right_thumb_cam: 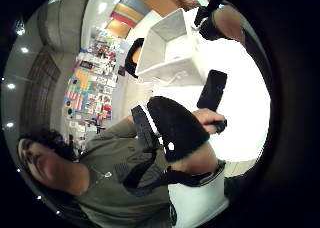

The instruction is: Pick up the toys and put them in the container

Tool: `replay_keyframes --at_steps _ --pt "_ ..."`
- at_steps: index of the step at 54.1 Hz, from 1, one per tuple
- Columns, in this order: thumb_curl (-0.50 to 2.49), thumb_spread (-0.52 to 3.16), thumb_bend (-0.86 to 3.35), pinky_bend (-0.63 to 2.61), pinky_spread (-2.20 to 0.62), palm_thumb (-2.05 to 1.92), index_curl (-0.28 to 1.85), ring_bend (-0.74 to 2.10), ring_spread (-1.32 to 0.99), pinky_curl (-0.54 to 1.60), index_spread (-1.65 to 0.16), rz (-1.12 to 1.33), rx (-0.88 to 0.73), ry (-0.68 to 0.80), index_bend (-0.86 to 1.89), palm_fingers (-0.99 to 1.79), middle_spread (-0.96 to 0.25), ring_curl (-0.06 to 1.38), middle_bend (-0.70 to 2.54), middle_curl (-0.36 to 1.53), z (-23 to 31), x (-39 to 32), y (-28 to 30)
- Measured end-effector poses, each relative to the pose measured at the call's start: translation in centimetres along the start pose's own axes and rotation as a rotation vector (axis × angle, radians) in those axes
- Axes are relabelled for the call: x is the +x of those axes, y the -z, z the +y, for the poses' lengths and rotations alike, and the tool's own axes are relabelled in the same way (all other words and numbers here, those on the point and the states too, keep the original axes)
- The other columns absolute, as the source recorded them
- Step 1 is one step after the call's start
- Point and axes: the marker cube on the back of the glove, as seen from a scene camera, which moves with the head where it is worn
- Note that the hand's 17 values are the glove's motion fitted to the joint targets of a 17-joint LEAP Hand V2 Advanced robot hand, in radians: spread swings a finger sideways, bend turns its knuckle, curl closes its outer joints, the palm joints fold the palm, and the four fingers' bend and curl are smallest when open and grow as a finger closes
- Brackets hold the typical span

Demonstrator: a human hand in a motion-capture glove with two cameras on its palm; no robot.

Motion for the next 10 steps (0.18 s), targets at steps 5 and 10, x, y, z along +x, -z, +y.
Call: replay_keyframes --at_steps 5,10 --pt "0.19 1.30 -0.04 0.77 -0.03 -0.06 0.64 0.82 -0.21 0.31 -0.41 -0.004 -0.026 -0.025 0.34 0.31 -0.14 0.30 0.43 0.49 0.9 1.2 -0.8" --pt "0.19 1.31 -0.04 0.76 -0.03 -0.06 0.63 0.79 -0.21 0.31 -0.41 -0.028 -0.058 -0.051 0.34 0.30 -0.13 0.30 0.43 0.48 1.0 2.2 -1.3"
